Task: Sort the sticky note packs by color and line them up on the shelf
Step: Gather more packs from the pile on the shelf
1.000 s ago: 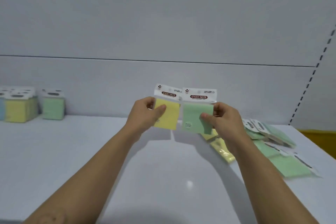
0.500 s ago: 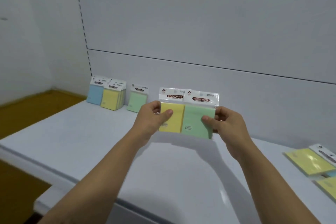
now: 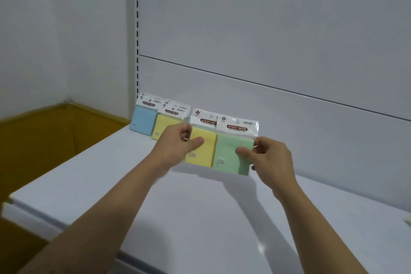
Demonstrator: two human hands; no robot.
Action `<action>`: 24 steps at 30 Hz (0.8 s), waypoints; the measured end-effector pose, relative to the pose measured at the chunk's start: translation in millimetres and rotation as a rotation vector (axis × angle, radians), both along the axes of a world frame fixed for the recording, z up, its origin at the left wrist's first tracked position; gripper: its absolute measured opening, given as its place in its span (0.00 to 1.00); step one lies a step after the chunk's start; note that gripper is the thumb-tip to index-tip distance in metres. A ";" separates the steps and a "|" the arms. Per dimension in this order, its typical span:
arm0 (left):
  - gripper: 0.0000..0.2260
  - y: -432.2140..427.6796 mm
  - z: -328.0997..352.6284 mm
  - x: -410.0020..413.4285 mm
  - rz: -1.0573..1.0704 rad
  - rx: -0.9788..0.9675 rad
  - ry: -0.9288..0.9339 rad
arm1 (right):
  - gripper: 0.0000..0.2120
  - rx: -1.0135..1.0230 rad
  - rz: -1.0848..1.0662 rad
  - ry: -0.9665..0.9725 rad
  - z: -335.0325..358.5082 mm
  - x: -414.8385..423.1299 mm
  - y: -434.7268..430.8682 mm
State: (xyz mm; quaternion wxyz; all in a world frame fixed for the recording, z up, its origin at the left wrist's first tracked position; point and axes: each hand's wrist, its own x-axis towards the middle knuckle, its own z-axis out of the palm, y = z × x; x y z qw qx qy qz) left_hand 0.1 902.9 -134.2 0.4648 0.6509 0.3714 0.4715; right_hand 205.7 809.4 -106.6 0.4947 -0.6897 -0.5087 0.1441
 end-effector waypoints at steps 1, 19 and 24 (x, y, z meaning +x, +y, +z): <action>0.14 5.8 0.6 -6.4 0.005 0.005 0.008 | 0.05 0.002 -0.010 -0.005 -1.3 -5.2 4.7; 0.13 103.4 -9.1 -76.0 0.201 0.074 0.260 | 0.06 -0.037 -0.177 0.131 -47.6 -44.1 63.7; 0.07 111.5 -20.2 -65.6 0.280 0.126 0.329 | 0.05 -0.062 -0.179 0.117 -55.8 -53.3 77.0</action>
